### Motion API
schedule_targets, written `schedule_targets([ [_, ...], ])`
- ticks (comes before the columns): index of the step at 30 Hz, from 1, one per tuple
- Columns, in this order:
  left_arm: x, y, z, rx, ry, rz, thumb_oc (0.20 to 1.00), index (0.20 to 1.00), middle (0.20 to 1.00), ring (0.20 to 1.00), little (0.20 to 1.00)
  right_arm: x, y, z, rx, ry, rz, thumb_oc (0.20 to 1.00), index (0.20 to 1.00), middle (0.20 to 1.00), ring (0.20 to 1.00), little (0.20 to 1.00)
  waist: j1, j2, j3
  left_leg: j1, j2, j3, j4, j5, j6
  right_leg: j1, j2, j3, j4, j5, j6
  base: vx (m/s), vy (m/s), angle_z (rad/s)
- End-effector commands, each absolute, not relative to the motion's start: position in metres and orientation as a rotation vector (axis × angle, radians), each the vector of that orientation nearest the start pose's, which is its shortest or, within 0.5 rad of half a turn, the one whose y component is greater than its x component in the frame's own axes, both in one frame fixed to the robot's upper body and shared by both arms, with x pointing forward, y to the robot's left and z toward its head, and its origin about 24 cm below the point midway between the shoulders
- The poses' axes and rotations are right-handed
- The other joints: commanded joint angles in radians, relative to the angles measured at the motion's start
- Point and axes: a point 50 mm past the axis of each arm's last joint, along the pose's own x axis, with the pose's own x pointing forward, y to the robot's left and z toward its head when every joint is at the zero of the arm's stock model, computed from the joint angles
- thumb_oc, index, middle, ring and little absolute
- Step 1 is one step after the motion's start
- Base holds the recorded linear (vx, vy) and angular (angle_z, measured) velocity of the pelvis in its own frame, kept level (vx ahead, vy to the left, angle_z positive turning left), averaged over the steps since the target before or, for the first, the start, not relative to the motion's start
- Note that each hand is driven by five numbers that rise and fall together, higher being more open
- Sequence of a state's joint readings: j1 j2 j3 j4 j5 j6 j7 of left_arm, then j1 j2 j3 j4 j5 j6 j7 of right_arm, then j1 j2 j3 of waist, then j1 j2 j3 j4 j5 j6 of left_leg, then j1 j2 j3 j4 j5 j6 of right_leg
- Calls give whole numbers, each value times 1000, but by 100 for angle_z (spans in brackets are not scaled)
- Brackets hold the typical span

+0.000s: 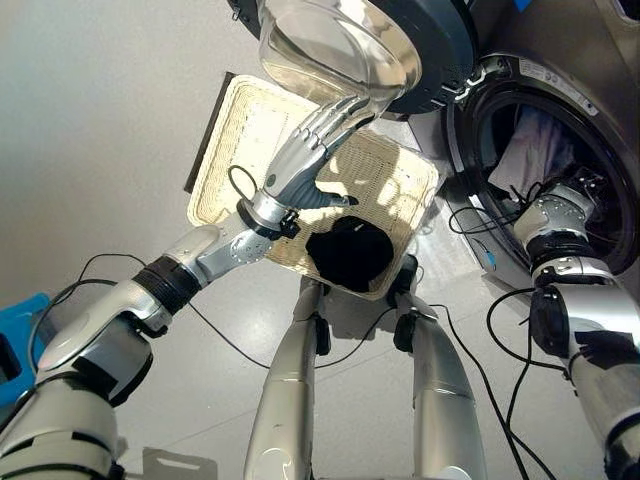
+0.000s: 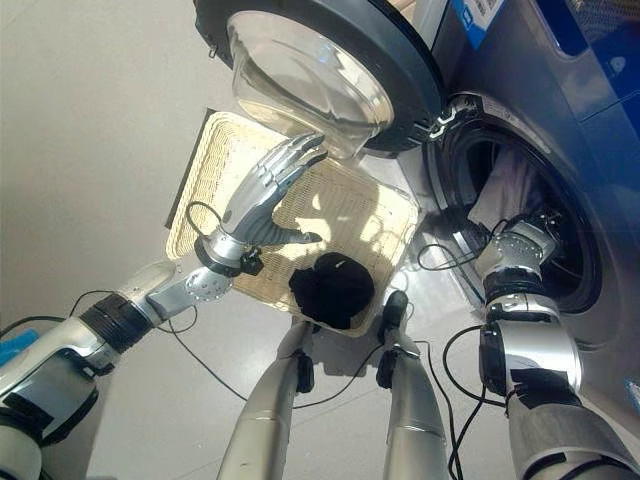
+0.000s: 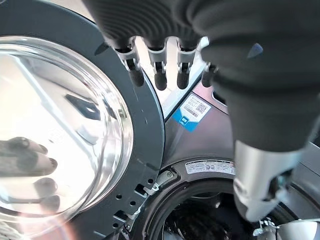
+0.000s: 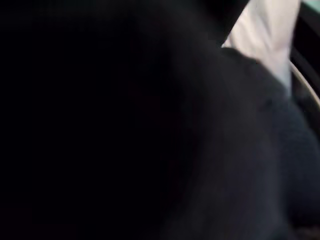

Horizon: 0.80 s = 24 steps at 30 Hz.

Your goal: Put the clothes into the washing machine.

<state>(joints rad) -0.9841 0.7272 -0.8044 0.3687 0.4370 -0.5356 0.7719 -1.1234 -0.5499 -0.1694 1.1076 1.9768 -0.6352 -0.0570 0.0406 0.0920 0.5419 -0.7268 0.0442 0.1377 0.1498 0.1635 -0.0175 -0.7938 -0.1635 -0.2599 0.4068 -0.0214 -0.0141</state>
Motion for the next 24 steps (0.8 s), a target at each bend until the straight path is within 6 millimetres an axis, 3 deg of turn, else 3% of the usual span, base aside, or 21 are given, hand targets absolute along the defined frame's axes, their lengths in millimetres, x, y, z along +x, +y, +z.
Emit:
schedule_targets([
  [1,313,95,246,802,-1389,-142,1000,1000,1000,1000,1000,340,-369,225,1622,-968,-807,200,200,200,200,200,-14,47,-22,14,-43,56,75,-117,-55,10,-21,-38,-3,68,131,0,0,0],
  [3,313,92,242,802,-1389,-150,1000,1000,1000,1000,1000,342,-369,219,1640,-927,-825,200,200,200,200,200,-17,49,-22,13,-43,57,80,-119,-54,8,-21,-36,0,68,130,15,7,0],
  [4,312,90,242,801,-1392,-154,1000,1000,1000,1000,1000,346,-365,218,1645,-885,-785,1000,1000,1000,1000,1000,-17,50,-22,14,-42,58,81,-120,-53,8,-22,-36,1,68,129,0,0,0],
  [7,312,89,242,801,-1395,-156,1000,1000,1000,1000,1000,350,-363,218,1643,-854,-752,1000,1000,1000,1000,1000,-15,50,-22,15,-43,59,82,-121,-52,9,-22,-36,0,67,128,0,0,0],
  [8,311,86,243,805,-1403,-159,1000,1000,1000,1000,1000,361,-355,216,1603,-754,-631,1000,1000,1000,1000,1000,-14,48,-22,15,-44,60,82,-120,-50,9,-22,-37,1,66,127,0,0,0],
  [13,313,88,247,808,-1400,-160,1000,1000,1000,1000,1000,373,-344,208,1499,-597,-486,1000,1000,1000,1000,1000,-13,42,-22,21,-43,60,85,-123,-51,16,-22,-38,5,60,125,0,0,0],
  [24,312,90,247,821,-1390,-188,1000,1000,1000,1000,1000,379,-337,204,1266,-453,-457,1000,1000,1000,1000,1000,0,31,-22,43,-41,53,83,-132,-49,40,-21,-47,14,47,127,6,-4,0],
])
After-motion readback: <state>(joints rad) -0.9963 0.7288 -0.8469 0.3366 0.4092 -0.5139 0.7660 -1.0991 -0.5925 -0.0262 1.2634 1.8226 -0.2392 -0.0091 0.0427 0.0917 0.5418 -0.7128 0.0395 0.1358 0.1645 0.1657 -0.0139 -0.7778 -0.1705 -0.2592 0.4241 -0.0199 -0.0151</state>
